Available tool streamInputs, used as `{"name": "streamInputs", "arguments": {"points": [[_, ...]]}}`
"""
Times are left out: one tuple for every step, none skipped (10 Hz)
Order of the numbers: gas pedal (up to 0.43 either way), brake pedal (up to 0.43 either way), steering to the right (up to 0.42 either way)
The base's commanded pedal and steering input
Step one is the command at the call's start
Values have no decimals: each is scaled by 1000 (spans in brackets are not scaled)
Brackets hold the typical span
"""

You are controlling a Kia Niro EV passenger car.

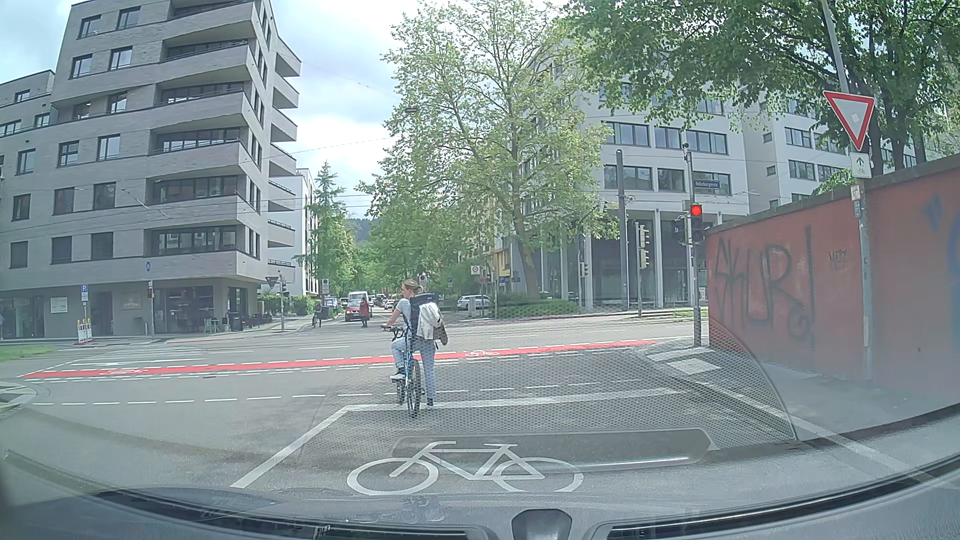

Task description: Follow the waypoints while adhering to traffic rules and regulations

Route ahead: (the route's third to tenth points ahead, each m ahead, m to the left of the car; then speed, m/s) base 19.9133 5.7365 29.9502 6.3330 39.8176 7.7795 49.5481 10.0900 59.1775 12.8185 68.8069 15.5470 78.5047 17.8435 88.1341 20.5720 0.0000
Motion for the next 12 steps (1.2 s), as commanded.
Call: {"name": "streamInputs", "arguments": {"points": [[0, 226, -8], [0, 226, -8], [0, 226, -8], [0, 226, -8], [0, 226, -8], [0, 226, -8], [0, 226, -8], [0, 226, -8], [0, 226, -8], [0, 226, -8], [0, 226, -8], [0, 226, -8]]}}
